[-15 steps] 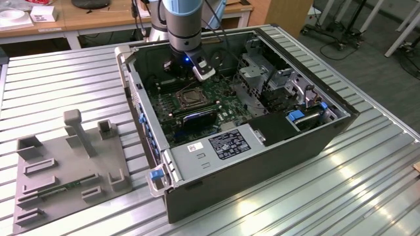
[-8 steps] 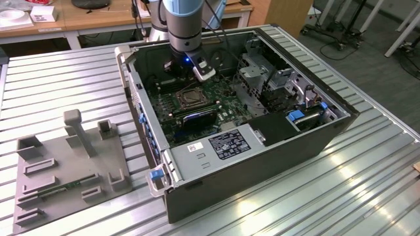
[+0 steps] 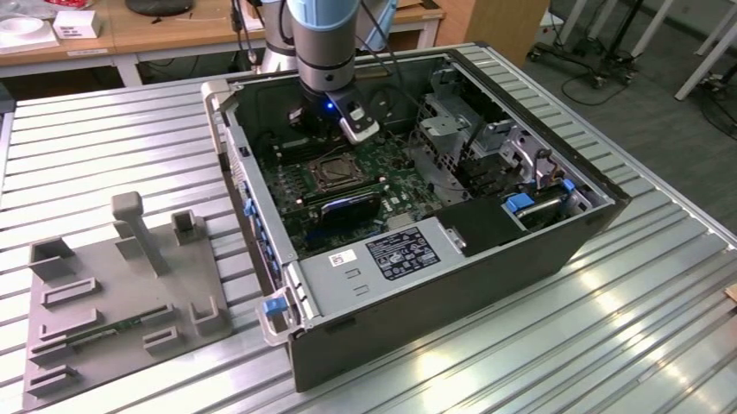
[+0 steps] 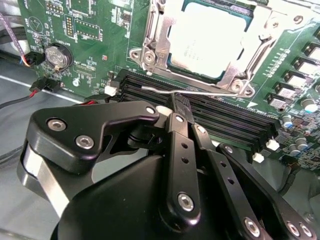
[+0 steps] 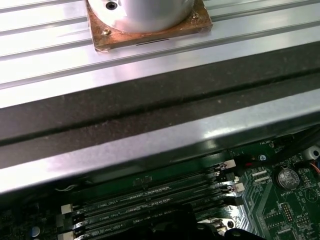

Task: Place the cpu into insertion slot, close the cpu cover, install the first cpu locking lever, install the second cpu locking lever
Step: 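Install the first cpu locking lever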

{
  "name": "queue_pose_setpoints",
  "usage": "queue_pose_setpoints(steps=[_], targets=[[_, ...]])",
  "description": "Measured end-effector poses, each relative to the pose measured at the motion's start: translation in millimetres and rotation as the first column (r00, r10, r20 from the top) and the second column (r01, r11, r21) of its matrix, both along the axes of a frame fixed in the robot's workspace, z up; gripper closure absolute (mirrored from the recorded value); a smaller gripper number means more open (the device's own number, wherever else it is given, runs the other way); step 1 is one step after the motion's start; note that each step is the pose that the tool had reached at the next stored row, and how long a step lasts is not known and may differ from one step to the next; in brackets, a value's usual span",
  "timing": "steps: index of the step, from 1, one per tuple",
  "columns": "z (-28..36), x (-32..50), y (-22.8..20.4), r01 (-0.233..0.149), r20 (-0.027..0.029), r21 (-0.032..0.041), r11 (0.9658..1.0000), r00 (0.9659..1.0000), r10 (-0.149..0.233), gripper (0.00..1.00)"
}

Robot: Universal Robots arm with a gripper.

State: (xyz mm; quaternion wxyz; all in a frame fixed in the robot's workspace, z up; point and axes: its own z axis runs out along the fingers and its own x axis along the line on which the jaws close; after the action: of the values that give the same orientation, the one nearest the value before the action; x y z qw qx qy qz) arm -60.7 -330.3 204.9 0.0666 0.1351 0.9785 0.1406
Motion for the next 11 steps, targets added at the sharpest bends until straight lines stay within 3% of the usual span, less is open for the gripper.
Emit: queue_pose_setpoints(steps=[11], targets=[[-1.7,0.1,-1.0,0.0,0.0,-0.0001,1.0,1.0,0.0,0.89]])
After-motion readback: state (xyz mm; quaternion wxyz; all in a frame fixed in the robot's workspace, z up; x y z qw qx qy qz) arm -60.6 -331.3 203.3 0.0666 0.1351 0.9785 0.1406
